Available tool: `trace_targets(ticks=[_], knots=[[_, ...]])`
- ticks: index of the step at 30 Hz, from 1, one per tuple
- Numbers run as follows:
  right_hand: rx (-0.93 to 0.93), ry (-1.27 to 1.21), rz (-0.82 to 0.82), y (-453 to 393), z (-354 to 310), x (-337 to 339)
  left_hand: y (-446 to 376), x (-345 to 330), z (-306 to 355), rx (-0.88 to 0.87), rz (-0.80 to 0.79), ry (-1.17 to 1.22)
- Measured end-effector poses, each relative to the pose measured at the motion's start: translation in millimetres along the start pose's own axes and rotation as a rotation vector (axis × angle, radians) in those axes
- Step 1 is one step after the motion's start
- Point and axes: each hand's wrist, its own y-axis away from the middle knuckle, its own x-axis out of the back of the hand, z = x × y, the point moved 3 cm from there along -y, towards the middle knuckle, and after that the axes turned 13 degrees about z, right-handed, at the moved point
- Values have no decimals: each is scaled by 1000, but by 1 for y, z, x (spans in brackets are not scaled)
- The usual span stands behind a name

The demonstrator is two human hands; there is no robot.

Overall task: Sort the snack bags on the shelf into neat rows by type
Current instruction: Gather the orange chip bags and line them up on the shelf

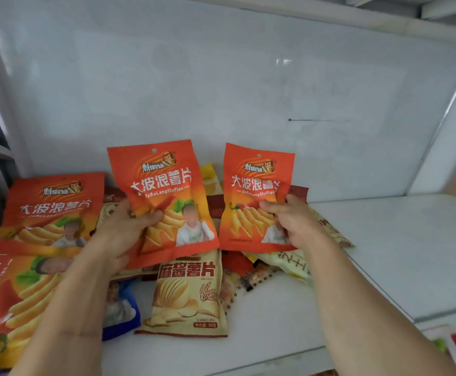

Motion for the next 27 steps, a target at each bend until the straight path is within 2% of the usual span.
trace_targets(ticks=[2,5,11,18,27], knots=[[-46,-27,6,-6,1,17,7,-5,6,-8,1,85],[-17,-63,74,-15,0,48,21,-22,18,-17,-13,191],[25,-113,158,-36,3,115,43,-97,30,-146,-81,278],[32,-169,219,-74,24,229,95,-236,-20,-60,-255,169],[15,-174,250,-121,60,385,170,-403,-91,105,-363,173]])
